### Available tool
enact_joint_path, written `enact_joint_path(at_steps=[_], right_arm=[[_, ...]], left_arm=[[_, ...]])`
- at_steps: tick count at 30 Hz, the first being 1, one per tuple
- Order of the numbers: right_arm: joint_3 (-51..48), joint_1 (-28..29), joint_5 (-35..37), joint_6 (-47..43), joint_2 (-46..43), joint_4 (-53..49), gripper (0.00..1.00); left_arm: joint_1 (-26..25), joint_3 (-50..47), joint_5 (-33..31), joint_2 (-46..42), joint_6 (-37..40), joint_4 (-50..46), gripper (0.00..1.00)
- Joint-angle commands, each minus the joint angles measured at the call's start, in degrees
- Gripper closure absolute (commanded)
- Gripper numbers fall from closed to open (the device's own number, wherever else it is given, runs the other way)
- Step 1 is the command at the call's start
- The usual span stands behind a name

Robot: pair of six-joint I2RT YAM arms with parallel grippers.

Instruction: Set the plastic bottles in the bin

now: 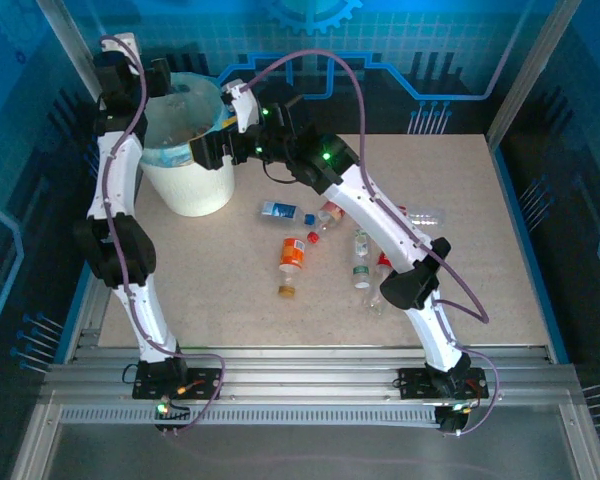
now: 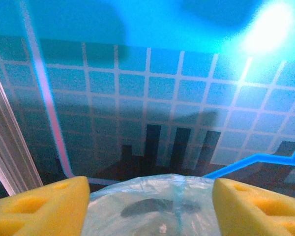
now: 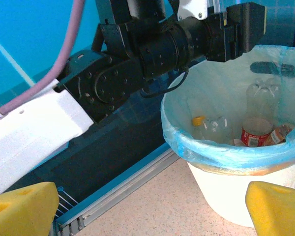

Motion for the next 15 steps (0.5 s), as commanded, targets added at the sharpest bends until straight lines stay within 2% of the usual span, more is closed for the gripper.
enact_joint_path(at_steps=[1, 5, 9, 12, 15], right_arm=[[0.4, 0.3, 0.0, -1.4, 1.0, -1.0, 0.02], [0.5, -0.7, 0.1, -0.7, 0.9, -3.1, 0.01], [0.4, -3.0, 1.2, 0.4, -0.4, -6.8, 0.01], [-0.8, -5.4, 2.5, -0.4, -2.4, -11.2, 0.01], [-5.9, -8.5, 4.6, -1.7, -6.9, -15.4, 0.02]], left_arm=[[0.1, -1.7, 1.8, -2.4, -3.3, -5.7, 0.35], [0.0, -4.2, 3.2, -5.4, -6.0, -4.8, 0.35], [-1.8, 2.2, 2.7, -6.4, -6.7, -9.2, 0.35], [-5.0, 6.6, 2.2, -8.4, -5.0, -12.6, 0.35], [-9.7, 7.1, 1.2, -11.9, -2.9, -13.6, 0.35]])
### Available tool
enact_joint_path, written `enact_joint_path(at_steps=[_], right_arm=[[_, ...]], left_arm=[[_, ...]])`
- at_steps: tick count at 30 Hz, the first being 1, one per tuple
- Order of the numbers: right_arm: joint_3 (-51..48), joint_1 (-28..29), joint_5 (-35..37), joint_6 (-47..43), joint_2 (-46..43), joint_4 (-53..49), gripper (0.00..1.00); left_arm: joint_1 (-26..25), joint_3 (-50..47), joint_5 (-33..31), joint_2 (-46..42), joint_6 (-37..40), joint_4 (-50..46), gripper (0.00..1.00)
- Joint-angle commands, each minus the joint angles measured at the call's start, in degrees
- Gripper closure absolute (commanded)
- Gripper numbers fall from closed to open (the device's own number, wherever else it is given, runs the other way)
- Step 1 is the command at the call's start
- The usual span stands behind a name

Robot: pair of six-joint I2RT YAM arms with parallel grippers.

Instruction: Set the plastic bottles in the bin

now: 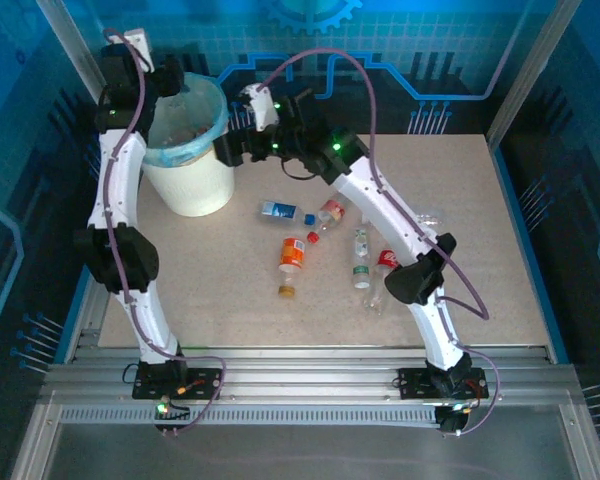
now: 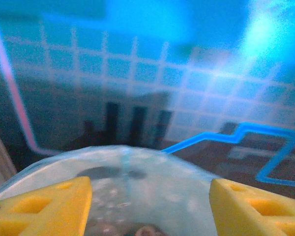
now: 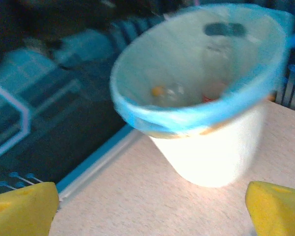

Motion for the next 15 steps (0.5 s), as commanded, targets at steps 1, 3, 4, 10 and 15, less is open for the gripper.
enact_joint_path(at_steps=[1, 3, 4, 10, 15], right_arm=[[-6.0, -4.3, 3.6, -1.3, -7.9, -7.1, 0.02], [-14.5, -7.1, 5.0, -1.9, -13.6, -6.4, 0.02], [-20.9, -8.9, 6.5, -2.0, -17.5, -5.1, 0.03], [-47.9, -21.6, 8.5, 1.6, -32.7, -0.5, 0.08], [-58.0, -29.5, 8.2, 3.3, -36.0, -8.2, 0.06]], left_arm=[[-6.2, 3.2, -0.5, -8.3, 2.2, -2.3, 0.35], [-9.7, 1.6, -1.3, -10.7, 2.7, -2.8, 0.35], [-11.7, 0.2, -1.1, -12.1, 3.0, -2.9, 0.35], [-23.7, -11.6, -3.2, -18.7, 6.0, -1.6, 0.35], [-32.9, -18.9, -3.8, -20.1, 6.4, -1.8, 0.35]])
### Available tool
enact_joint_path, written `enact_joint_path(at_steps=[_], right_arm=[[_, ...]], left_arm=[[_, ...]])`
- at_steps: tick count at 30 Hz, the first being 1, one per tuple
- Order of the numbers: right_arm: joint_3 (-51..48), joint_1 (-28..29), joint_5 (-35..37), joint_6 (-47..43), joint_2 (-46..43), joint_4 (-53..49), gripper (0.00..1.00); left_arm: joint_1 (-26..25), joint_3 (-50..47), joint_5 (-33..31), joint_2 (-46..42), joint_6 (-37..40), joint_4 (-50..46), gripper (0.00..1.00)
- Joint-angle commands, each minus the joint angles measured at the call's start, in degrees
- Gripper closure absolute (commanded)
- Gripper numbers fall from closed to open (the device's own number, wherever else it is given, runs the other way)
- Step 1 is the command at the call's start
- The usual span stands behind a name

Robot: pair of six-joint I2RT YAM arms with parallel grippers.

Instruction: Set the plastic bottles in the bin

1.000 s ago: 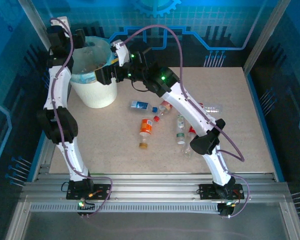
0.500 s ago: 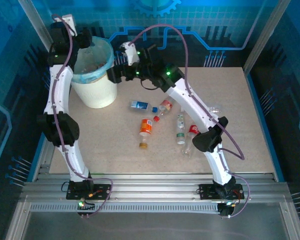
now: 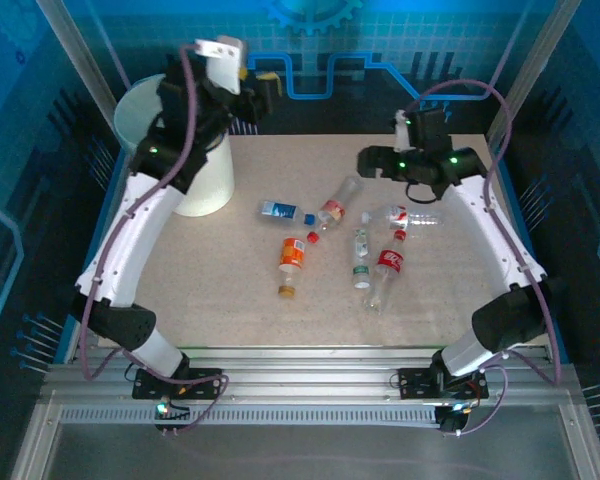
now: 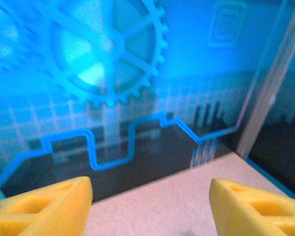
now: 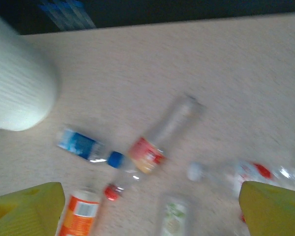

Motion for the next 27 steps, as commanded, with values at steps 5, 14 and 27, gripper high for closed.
enact_joint_path(at_steps=[5, 14, 27], right_arm=[[-19.1, -6.0, -1.7, 5.1, -4.8, -6.8, 0.05], [-37.8, -3.2, -4.1, 11.4, -8.2, -3.1, 0.07], [-41.9, -1.6, -8.0, 12.3, -1.3, 3.1, 0.14]], left_arm=[[-11.8, -9.3, 0.6, 1.6, 0.9, -2.3, 0.31], [-17.2, -12.6, 8.3, 6.1, -1.8, -4.1, 0.30], [-17.5, -10.8, 9.0, 8.2, -1.6, -4.6, 0.29]])
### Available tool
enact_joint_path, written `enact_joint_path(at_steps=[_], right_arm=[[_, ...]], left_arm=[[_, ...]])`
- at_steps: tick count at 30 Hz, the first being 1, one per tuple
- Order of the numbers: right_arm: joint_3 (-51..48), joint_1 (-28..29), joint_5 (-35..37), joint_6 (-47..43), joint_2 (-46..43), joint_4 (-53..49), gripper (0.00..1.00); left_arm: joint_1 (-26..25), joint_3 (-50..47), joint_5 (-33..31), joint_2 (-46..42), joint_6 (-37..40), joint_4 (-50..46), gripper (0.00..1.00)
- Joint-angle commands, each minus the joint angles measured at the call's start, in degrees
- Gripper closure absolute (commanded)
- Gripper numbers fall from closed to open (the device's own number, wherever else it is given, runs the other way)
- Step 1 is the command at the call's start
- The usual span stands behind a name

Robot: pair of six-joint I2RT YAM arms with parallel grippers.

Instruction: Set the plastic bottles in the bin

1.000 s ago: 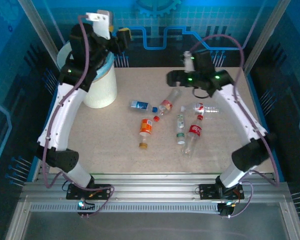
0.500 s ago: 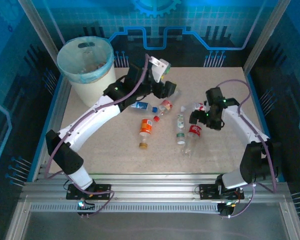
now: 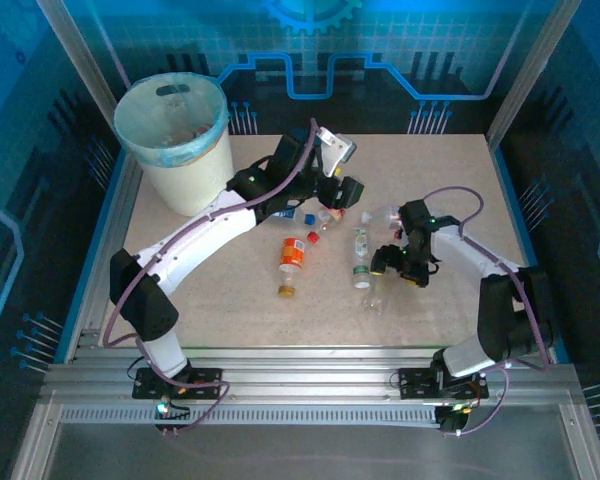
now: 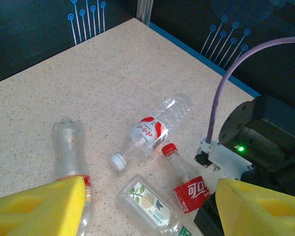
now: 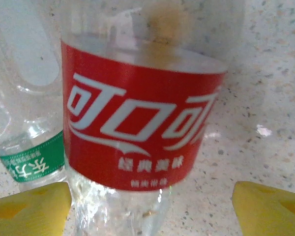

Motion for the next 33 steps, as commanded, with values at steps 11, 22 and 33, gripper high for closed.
enact_joint_path(at_steps=[11, 22, 33], right_arm=[[-1.7, -0.1, -1.7, -0.2, 2.0, 2.8, 0.37], [-0.5, 2.7, 7.1, -4.0, -13.5, -4.1, 0.41], [5.5, 14.1, 1.0, -13.6, -26.4, 13.2, 0.44]], left_arm=[[-0.4, 3.2, 1.0, 0.8, -0.2, -2.0, 0.28], [-0.3, 7.7, 1.6, 0.3, -2.9, -4.7, 0.25], [1.4, 7.0, 10.7, -4.4, -14.1, -1.2, 0.23]])
